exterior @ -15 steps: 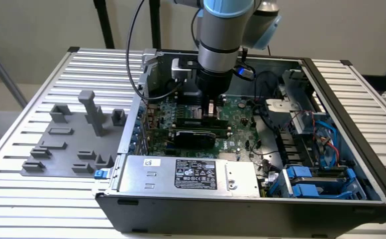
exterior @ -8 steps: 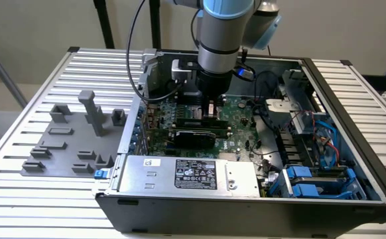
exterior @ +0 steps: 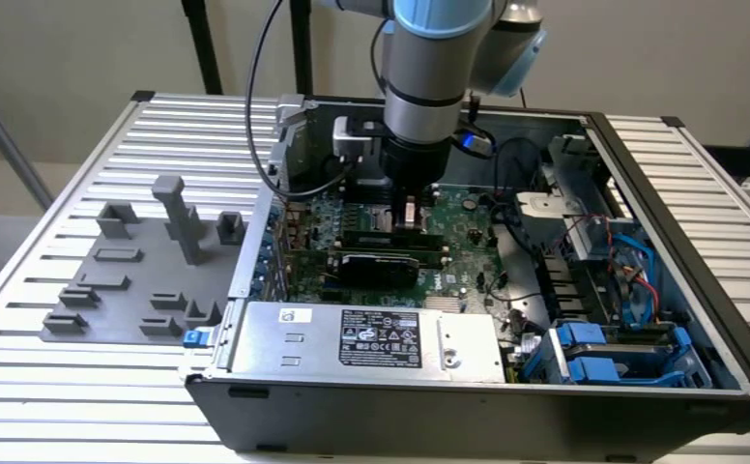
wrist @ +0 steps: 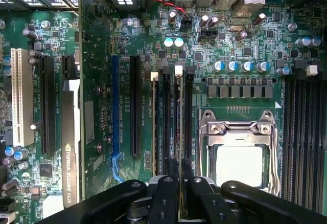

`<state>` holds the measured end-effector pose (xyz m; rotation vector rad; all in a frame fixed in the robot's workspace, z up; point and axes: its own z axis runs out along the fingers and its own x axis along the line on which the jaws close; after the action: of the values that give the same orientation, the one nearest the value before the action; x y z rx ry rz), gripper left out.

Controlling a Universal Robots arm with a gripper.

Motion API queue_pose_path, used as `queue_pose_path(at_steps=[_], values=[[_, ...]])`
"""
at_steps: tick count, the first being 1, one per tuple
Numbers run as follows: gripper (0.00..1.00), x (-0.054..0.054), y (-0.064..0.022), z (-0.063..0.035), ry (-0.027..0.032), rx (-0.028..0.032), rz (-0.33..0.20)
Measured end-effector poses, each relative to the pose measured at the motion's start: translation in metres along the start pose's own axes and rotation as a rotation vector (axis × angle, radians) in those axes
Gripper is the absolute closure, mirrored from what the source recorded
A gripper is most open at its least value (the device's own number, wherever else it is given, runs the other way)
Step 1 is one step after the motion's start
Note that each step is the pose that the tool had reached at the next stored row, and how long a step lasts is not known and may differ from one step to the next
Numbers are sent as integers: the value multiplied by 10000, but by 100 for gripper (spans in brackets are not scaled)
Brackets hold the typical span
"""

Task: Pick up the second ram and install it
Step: 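Insert the second ram into the second slot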

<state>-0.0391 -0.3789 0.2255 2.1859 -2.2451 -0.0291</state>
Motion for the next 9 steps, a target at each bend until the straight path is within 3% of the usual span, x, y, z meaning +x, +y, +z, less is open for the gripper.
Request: queue_pose_path(at_steps=[9], values=[[86,0,5,28,0,31,0]])
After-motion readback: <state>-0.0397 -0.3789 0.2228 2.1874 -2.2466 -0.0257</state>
